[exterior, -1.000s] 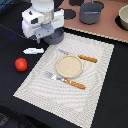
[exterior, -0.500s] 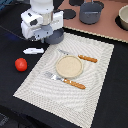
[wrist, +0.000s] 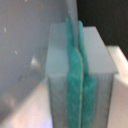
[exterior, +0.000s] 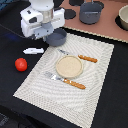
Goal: Place the pan onto the stove and place the fish and sausage into the pan.
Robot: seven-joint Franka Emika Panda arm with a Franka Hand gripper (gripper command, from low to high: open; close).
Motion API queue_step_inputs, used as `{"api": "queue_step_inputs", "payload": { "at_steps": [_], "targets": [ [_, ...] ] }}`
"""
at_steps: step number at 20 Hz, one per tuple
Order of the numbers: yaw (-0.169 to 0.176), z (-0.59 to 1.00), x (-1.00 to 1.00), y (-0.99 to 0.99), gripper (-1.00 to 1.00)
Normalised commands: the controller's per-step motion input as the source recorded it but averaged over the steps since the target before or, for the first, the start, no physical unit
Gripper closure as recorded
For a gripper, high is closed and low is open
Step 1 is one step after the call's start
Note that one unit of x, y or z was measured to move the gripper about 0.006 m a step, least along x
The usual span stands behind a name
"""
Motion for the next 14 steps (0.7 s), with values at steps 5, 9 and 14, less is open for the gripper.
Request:
{"api": "queue_step_inputs", "payload": {
  "at_steps": [5,9,14],
  "targets": [
    [0.004,0.61,-0.20,0.13,1.00],
    [0.019,0.31,-0.14,0.38,1.00],
    [0.022,0.28,-0.03,0.64,1.00]
  ]
}}
